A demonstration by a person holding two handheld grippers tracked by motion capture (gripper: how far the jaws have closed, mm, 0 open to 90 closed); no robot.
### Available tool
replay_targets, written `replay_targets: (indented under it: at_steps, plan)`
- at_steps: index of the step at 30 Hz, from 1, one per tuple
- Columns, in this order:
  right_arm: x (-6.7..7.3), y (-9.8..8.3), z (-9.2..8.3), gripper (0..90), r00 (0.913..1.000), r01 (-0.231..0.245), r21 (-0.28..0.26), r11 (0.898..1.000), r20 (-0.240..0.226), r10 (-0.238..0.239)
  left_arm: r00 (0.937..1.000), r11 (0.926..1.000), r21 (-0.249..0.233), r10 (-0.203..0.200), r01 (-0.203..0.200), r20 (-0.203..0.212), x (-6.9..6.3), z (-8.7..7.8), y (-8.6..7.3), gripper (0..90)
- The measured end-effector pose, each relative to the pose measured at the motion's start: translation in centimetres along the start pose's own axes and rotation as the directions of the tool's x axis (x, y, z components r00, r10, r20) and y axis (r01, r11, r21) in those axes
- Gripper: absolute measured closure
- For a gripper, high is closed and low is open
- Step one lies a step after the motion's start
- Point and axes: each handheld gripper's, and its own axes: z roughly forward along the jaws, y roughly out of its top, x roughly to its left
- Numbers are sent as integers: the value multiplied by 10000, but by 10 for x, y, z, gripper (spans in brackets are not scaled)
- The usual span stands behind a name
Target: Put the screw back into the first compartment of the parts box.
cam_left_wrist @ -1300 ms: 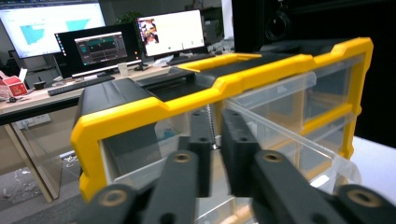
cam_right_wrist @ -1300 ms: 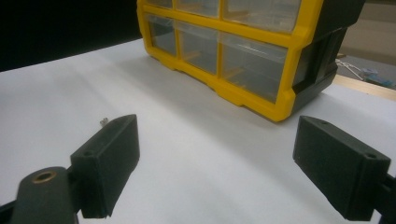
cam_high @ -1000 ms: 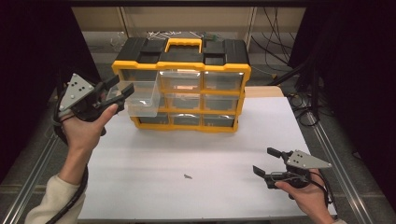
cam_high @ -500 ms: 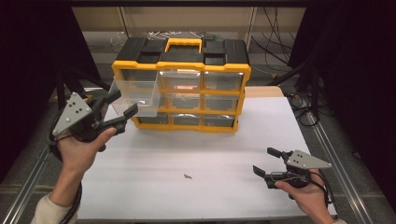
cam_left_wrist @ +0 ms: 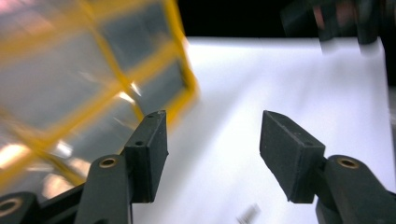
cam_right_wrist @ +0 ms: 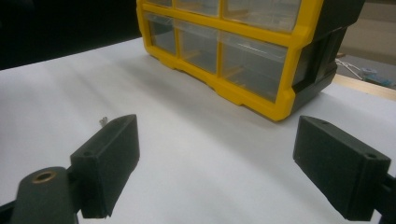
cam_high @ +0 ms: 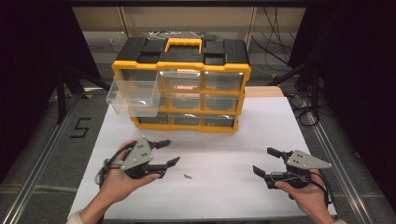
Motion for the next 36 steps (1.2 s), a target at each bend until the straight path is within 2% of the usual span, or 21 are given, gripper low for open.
replay_targets:
  at_steps: [2,4,6,8,10,12,13,14,15,19,21,22,23,24,25,26,27,28,34,35,36]
  plan:
    - [-1,0,-1,154,9999,133,88,9999,93,-133,9982,9957,923,58,-113,602,-3,21,-10,446]
    - [-2,0,1,154,9999,147,-119,9998,37,-146,9930,9839,1730,244,-444,1158,-6,37,-18,465]
    - [-2,0,0,154,10000,73,43,10000,51,-73,9804,9623,2490,637,-1098,1863,-8,51,-23,491]
    - [-2,-1,1,154,9999,146,-119,9998,43,-145,9729,9478,2923,620,-1273,2227,-9,61,-28,503]
    - [-2,0,1,154,9999,103,-96,9999,13,-103,9567,9126,3580,999,-1977,2735,-6,70,-30,531]
    - [-1,-1,1,154,9999,103,-103,9999,-11,-103,9575,9082,3802,674,-1752,2804,-9,77,-34,538]
    - [-1,-1,1,154,9999,102,-101,9999,-16,-102,9530,8959,3998,749,-1936,2936,-8,80,-34,543]
    - [-1,-1,1,154,10000,62,-68,10000,-25,-62,9529,8986,3980,644,-1845,2965,-9,84,-35,543]
    - [-2,0,0,154,9999,150,-27,9999,49,-150,9472,8882,4118,725,-2037,3123,-7,85,-35,554]
    - [-2,0,0,154,9999,142,-2,9999,22,-142,9508,8797,4439,286,-1705,3085,-10,91,-37,564]
    - [-2,-1,1,154,10000,94,-93,9999,-15,-94,9455,8717,4497,448,-1948,3226,-9,94,-37,569]
    - [-1,0,1,154,10000,65,-85,9999,-47,-66,9467,8709,4624,102,-1666,3220,-11,95,-39,573]
    - [-1,0,0,154,10000,21,-40,10000,-47,-21,9417,8643,4647,297,-1926,3350,-10,96,-38,578]
    - [-2,0,1,154,9999,138,-90,9999,-13,-138,9436,8634,4748,48,-1709,3310,-12,96,-39,582]
    - [-2,0,0,154,9999,101,-12,9999,23,-101,9396,8614,4704,228,-1919,3415,-10,98,-39,584]
    - [-2,0,0,154,9999,143,17,9999,10,-143,9404,8572,4746,318,-2000,3387,-10,99,-39,585]
    - [-1,0,0,154,10000,77,62,10000,14,-77,9353,8420,4933,365,-2185,3519,-8,100,-39,588]
    - [-1,0,0,154,9999,114,27,9999,9,-114,9375,8455,4962,149,-1975,3477,-10,102,-40,594]
    - [-2,0,0,154,9999,141,-4,9999,6,-141,9281,8317,5098,173,-2197,3718,-7,105,-37,622]
    - [-1,0,0,154,9999,116,14,9999,0,-116,9320,8300,5263,-222,-1844,3617,-9,105,-38,637]
    - [-1,0,-1,154,10000,15,79,10000,-37,-15,9303,8276,5280,-194,-1906,3662,-8,105,-37,647]
